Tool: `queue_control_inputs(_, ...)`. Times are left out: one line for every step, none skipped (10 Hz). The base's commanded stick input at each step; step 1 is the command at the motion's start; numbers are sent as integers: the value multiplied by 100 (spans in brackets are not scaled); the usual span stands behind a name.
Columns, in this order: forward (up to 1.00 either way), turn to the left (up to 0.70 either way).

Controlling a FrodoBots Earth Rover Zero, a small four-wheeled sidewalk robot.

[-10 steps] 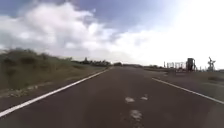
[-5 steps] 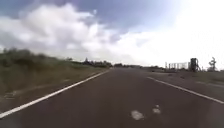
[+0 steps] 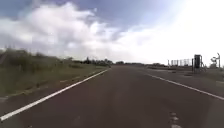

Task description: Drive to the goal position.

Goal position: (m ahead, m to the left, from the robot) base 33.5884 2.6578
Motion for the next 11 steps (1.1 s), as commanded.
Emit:
queue_control_inputs(100,0)
queue_control_inputs(100,0)
queue_control_inputs(100,0)
queue_control_inputs(100,0)
queue_control_inputs(100,0)
queue_control_inputs(100,0)
queue_control_inputs(100,0)
queue_control_inputs(100,0)
queue_control_inputs(100,0)
queue_control_inputs(100,0)
queue_control_inputs(100,0)
